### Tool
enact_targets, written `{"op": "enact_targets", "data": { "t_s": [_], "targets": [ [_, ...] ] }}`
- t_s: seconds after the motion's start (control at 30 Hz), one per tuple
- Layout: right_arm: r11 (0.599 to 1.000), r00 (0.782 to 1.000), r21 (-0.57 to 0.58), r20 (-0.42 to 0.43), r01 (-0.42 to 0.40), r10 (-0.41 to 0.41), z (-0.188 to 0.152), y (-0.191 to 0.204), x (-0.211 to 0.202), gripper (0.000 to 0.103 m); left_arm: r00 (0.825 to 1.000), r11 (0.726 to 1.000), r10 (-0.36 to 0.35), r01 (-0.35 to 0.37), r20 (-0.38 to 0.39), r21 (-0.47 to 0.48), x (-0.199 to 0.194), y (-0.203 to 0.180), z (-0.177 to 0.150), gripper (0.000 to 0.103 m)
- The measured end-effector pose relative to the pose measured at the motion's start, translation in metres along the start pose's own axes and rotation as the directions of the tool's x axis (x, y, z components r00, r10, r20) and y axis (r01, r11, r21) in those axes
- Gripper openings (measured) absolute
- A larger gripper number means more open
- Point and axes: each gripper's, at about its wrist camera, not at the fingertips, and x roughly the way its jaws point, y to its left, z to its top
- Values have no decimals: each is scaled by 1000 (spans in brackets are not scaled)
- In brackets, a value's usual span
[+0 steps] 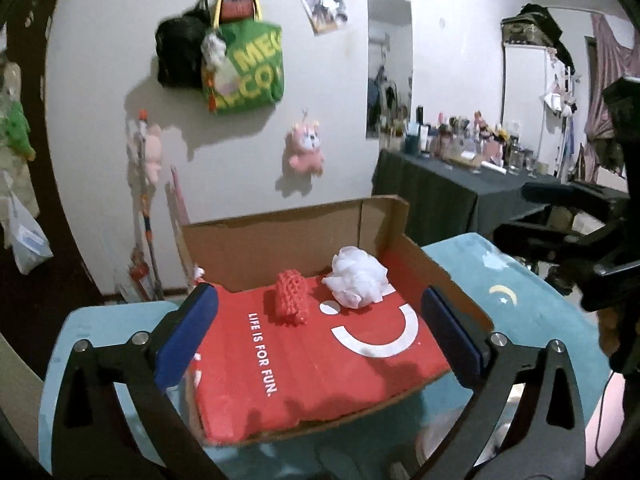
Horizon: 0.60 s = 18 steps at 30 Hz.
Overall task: Organize soft objects
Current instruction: 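Withdraw both tools from the box back toward the remaining items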
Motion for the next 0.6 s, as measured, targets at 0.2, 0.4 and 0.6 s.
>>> {"op": "enact_targets", "data": {
  "t_s": [0.2, 0.4, 0.6],
  "targets": [
    [998, 988, -47, 154, 38, -31, -32, 27, -71, 103, 998, 999, 33, -32, 51, -28, -46, -13, -27, 103],
    [996, 972, -55, 228, 64, -50, -73, 49, -118, 103, 992, 997, 47, -39, 116, -66, -88, -24, -59, 103],
    [998, 965, -8, 256, 65, -61, -120, 60, -144, 103, 988, 997, 52, -42, 145, -72, -118, -40, -96, 103]
  ]
}}
